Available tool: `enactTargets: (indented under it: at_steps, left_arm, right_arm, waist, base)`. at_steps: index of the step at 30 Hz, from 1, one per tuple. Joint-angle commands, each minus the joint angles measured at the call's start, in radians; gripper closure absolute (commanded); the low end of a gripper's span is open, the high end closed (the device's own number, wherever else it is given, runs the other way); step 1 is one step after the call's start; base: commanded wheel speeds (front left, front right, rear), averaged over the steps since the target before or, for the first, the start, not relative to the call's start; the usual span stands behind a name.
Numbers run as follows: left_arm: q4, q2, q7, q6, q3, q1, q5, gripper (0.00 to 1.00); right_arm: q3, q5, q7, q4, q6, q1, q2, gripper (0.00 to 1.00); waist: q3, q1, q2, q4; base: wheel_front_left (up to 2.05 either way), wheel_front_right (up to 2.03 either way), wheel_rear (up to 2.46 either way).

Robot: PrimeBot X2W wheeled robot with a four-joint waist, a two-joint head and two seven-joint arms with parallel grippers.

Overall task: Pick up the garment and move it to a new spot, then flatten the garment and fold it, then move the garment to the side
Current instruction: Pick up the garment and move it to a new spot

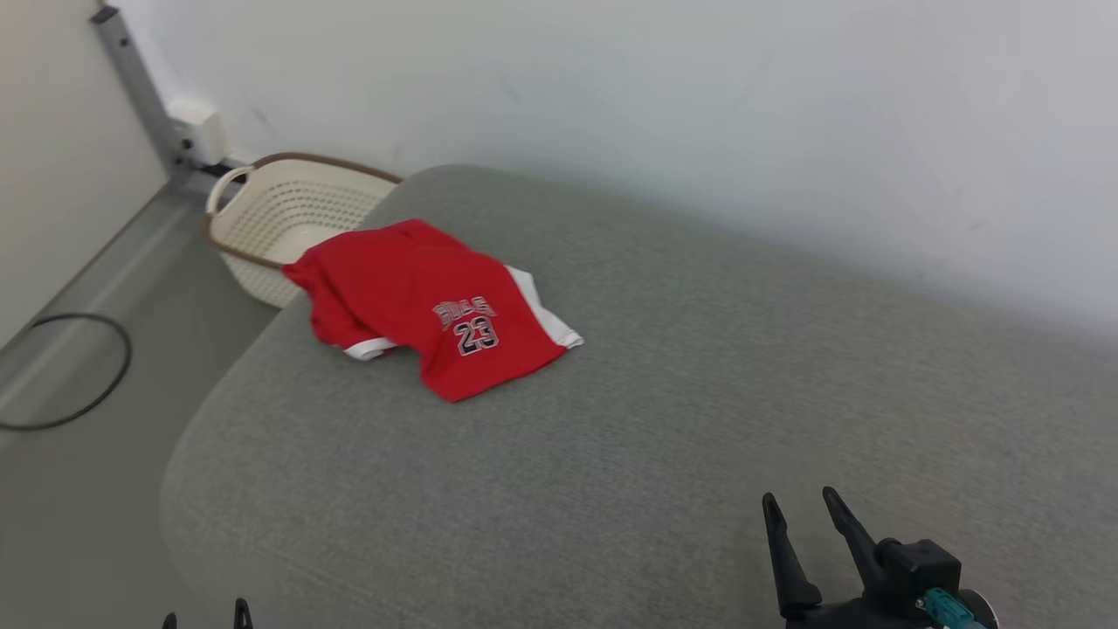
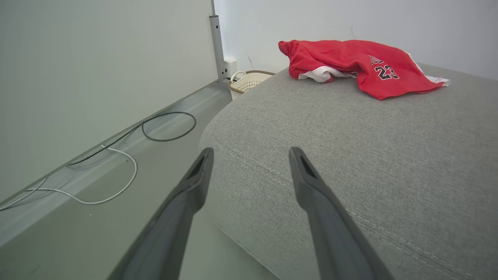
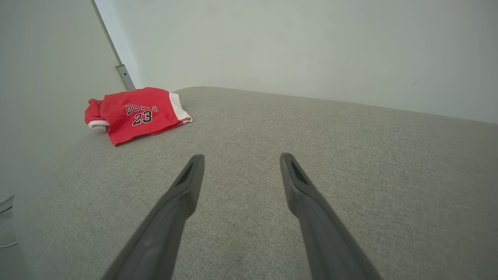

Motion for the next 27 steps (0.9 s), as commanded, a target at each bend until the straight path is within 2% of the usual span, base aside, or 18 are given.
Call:
enactTargets:
  at_steps: [1, 7, 12, 15, 20, 27]
  left_arm:
    - [-0.002, 0.001, -0.001, -0.006, 0.005, 0.014, -0.001, 0.00]
    - [-0.014, -0.002, -0.001, -0.026, 0.022, 0.008, -0.010, 0.00]
    - [0.030, -0.005, -0.001, -0.082, 0.038, -0.042, -0.056, 0.00]
    - [0.047, -0.005, -0.001, -0.098, 0.046, -0.081, -0.059, 0.00]
    - [0.157, 0.038, -0.001, -0.153, 0.049, -0.257, -0.042, 0.00]
    - [0.310, 0.120, -0.001, -0.204, 0.026, -0.525, -0.026, 0.00]
  right_arm:
    - [0.004, 0.003, 0.000, 0.005, 0.000, -0.004, -0.007, 0.00]
    - [0.010, -0.001, 0.000, -0.003, 0.000, -0.012, -0.021, 0.00]
    - [0.017, -0.004, 0.000, -0.008, 0.000, -0.026, -0.040, 0.00]
    - [0.015, -0.006, 0.000, -0.012, 0.000, -0.033, -0.053, 0.00]
    - [0.017, -0.007, 0.000, -0.031, 0.000, -0.054, -0.095, 0.00]
    - [0.014, -0.004, 0.000, -0.065, 0.000, -0.100, -0.143, 0.00]
  waist:
    - [0.013, -0.0001, -0.0001, 0.088]
    - [0.033, -0.0001, -0.0001, 0.109]
    - [0.069, -0.0001, -0.0001, 0.079]
    - [0.084, -0.0001, -0.0001, 0.064]
    - [0.142, -0.0001, -0.0001, 0.006]
    - [0.238, -0.0001, -0.0001, -0.073]
  base:
    - [0.00, 0.00, 0.00]
    - [0.00, 0.00, 0.00]
    - [0.00, 0.00, 0.00]
    - [0.00, 0.00, 0.00]
    - [0.00, 0.00, 0.00]
    - [0.00, 0.00, 0.00]
